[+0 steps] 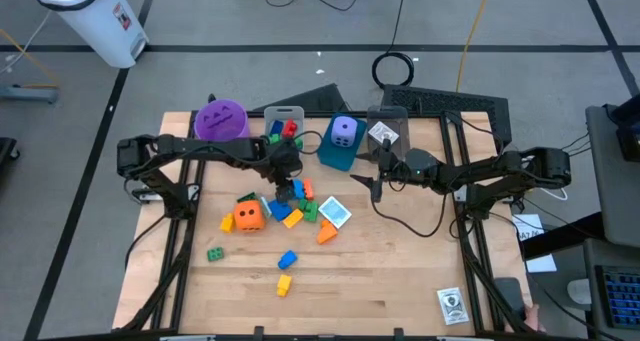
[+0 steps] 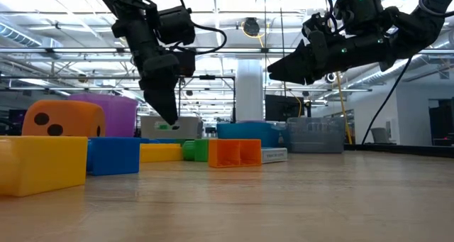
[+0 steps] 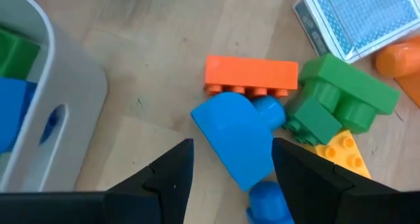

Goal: Pick & Place Toys
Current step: Put the blue game piece into the gray bin

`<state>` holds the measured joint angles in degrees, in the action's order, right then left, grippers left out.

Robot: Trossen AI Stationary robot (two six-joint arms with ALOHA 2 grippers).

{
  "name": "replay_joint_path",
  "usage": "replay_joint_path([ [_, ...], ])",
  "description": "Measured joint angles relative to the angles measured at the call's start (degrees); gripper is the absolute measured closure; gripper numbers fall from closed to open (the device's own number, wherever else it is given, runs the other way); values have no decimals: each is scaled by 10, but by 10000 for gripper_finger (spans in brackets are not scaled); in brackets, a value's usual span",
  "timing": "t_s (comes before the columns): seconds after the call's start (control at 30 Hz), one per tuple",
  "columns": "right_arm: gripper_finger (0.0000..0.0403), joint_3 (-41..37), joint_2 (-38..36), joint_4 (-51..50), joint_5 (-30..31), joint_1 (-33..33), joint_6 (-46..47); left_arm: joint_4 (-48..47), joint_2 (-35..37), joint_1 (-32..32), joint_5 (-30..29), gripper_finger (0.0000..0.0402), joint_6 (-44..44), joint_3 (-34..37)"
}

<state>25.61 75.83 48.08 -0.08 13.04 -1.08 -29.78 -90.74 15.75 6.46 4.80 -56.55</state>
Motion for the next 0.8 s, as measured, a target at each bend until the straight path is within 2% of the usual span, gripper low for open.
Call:
replay_joint_path([
  [0.5, 115, 0, 0, 0, 0, 0, 0, 1, -1, 11, 26, 188, 21, 0],
  [0.63, 115, 0, 0, 0, 0, 0, 0, 1, -31, 22, 34, 188, 34, 0],
  [0.8, 115, 0, 0, 1, 0, 0, 0, 30, -77, 31, 73, 188, 42, 0],
])
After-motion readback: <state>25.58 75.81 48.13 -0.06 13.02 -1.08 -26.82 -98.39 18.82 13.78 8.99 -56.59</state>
